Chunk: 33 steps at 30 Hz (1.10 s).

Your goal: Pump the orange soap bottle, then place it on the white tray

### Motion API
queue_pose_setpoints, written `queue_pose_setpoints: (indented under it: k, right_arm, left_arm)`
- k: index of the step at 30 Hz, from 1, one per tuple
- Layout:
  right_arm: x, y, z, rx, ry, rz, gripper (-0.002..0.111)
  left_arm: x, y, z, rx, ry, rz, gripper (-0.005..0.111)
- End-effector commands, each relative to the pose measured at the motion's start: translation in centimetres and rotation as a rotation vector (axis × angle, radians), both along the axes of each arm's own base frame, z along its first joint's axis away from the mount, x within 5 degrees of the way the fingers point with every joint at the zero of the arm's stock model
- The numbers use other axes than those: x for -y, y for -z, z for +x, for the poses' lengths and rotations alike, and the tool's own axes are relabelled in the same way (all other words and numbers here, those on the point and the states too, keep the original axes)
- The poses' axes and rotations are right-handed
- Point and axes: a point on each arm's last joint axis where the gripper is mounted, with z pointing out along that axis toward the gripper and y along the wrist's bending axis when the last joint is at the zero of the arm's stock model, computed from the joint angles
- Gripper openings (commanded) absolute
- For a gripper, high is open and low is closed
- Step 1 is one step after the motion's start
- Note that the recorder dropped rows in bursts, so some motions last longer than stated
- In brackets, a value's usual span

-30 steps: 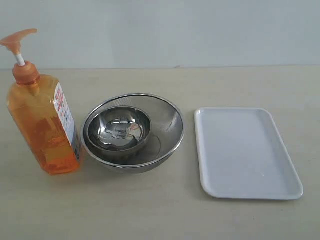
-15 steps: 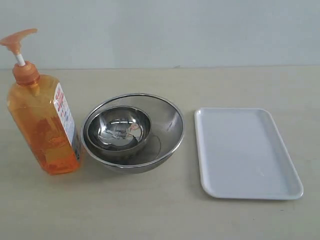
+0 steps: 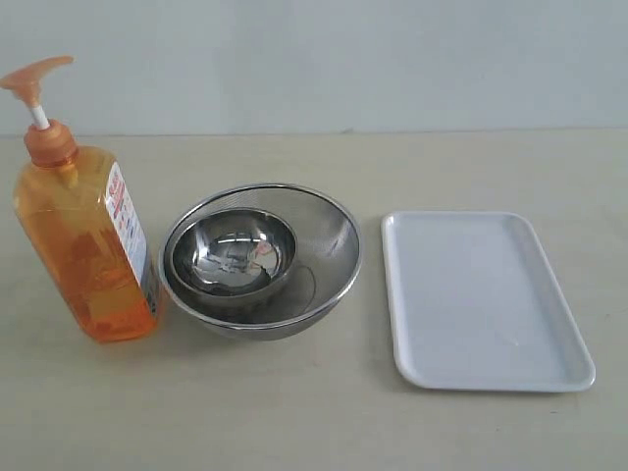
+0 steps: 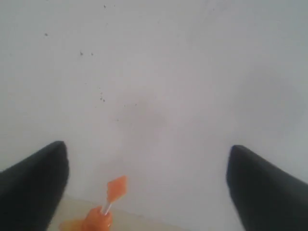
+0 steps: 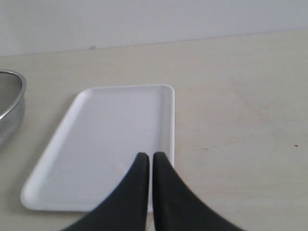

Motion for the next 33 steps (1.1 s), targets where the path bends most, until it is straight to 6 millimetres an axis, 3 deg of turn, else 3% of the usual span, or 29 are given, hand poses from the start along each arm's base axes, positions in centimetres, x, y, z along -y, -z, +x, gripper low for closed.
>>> queue_pose_setpoints:
  k: [1,4,6,9,12,15,21,23,27,33]
  right_arm:
    - [0.0,-0.1,0.0,0.01,0.002,-0.012,0.0]
    - [0.0,-0.1,0.0,0.01,0.002,-0.012,0.0]
    - [0.0,-0.1,0.0,0.01,0.002,-0.012,0.0]
    - [0.0,-0.1,0.0,0.01,0.002,-0.012,0.0]
    - [0.0,-0.1,0.0,0.01,0.002,-0.012,0.0]
    - [0.0,-0.1,0.0,0.01,0.002,-0.012,0.0]
    - [0.0,-0.1,0.0,0.01,0.002,-0.012,0.0]
    - [0.0,-0.1,0.0,0.01,0.002,-0.012,0.0]
    - [0.0,-0.1,0.0,0.01,0.002,-0.012,0.0]
    - [0.0,-0.1,0.0,0.01,0.002,-0.012,0.0]
  left_arm:
    - [0.1,0.7,0.4,-0.092,-0.004,0.089,0.046]
    - [0.2,0.5,0.9,-0.082,0.003,0.057,0.015]
    - [0.3,0.3,1.4,-0.076,-0.001,0.058,0.005]
    - [0.6,1.0,3.7,-0.177,-0.012,0.249,0.005]
    - [1.2,2.5,5.6,-0.304,0.045,0.251,0.005]
    - [2.1,5.2,7.7,-0.385,0.126,0.243,0.005]
    - [1.3,8.6,8.0,-0.385,0.028,0.238,0.005]
    - [0.8,7.4,8.7,-0.355,-0.039,0.221,0.005]
    - [1.6,3.2,10.5,-0.289,0.019,0.298,0.005]
    - [2.8,-2.7,15.6,-0.228,0.066,0.413,0.005]
